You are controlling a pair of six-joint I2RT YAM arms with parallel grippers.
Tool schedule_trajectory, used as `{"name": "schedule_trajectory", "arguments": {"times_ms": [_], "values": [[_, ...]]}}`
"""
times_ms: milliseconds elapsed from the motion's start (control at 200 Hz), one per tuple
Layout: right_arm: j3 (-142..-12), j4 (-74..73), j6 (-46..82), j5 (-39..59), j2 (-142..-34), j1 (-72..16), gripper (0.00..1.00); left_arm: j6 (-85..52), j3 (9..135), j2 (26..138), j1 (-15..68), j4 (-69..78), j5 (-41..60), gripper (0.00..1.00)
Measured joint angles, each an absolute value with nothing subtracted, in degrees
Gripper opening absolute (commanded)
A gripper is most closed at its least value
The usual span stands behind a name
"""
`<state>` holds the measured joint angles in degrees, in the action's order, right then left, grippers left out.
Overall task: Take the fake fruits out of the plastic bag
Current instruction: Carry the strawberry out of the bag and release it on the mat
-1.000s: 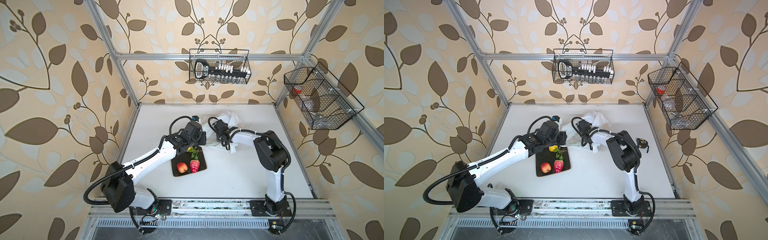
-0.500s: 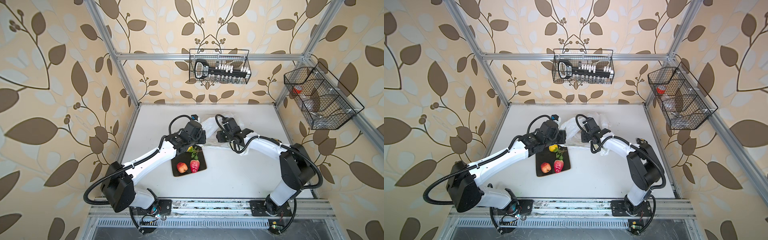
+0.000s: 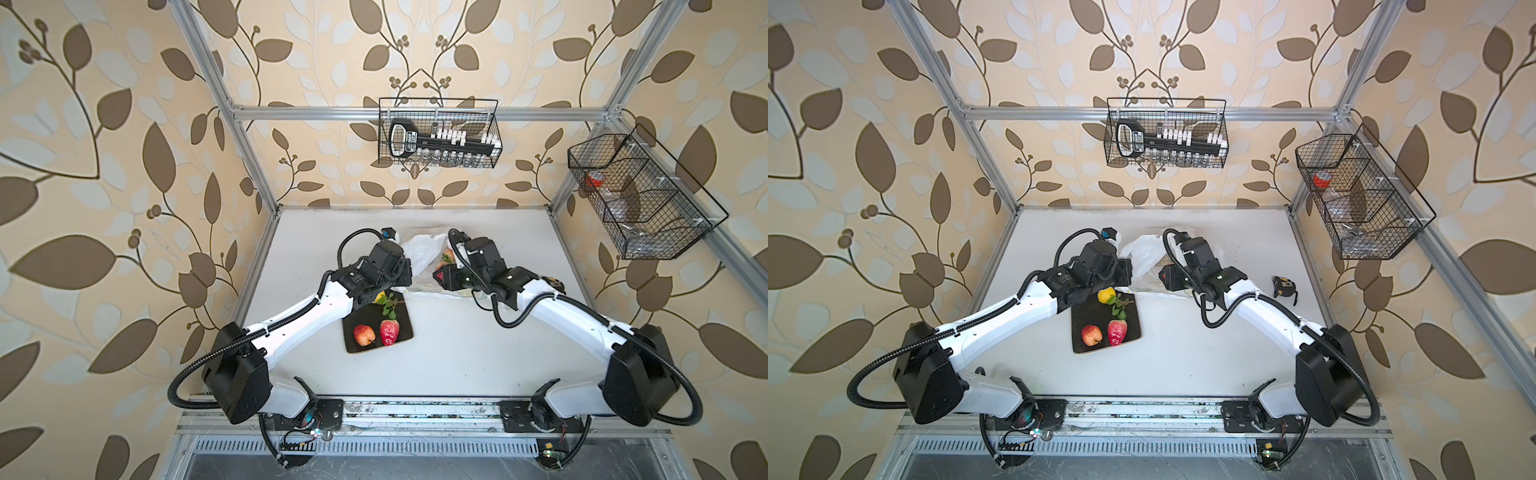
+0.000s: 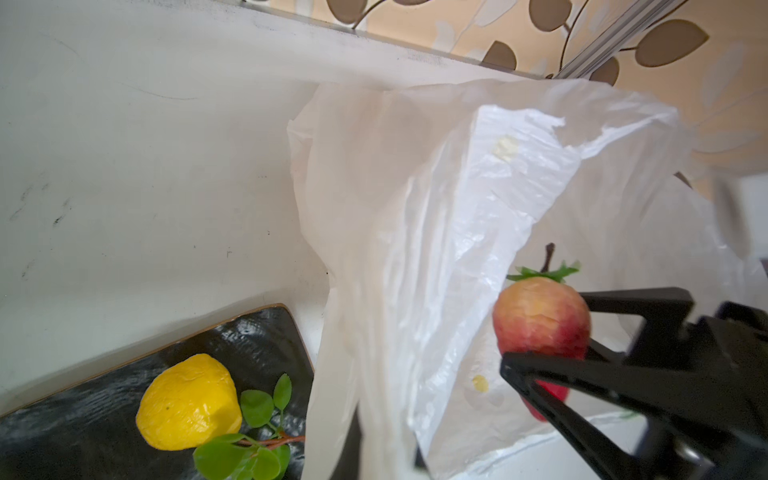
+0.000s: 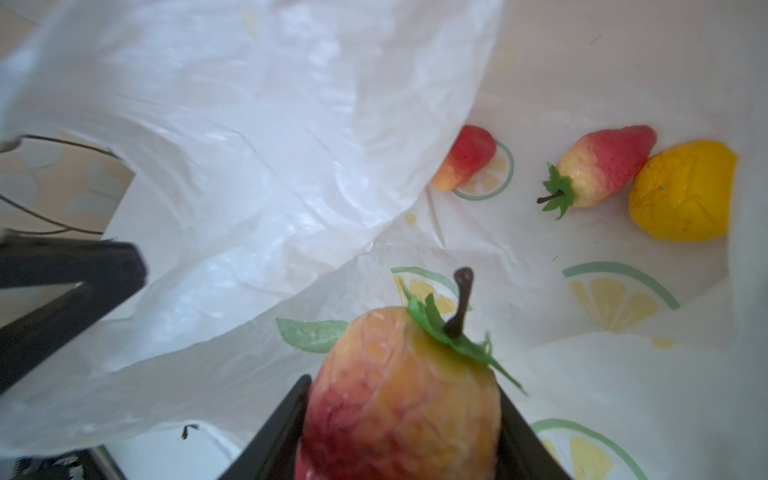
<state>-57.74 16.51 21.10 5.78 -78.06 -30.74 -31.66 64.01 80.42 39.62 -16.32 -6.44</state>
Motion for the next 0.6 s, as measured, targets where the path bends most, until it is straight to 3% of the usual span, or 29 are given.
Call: {"name": "schedule_trajectory", "arguments": {"times_ms": [240, 440, 600], "values": [[-52.4, 14.6, 16.6, 11.7, -67.4, -33.0, 0.37, -31.8, 65.1, 81.4, 37.7, -15.6, -5.7, 0.00], [-50.6, 13.0, 8.4, 11.4, -63.3, -47.6, 0.37, -31.8, 65.2, 82.0, 36.6, -15.1, -4.8, 0.00], [-50.7, 9.3, 4.4, 9.1, -70.3, -57.5, 0.36, -31.8, 65.2, 82.0, 35.7, -15.0, -4.5, 0.00]]}}
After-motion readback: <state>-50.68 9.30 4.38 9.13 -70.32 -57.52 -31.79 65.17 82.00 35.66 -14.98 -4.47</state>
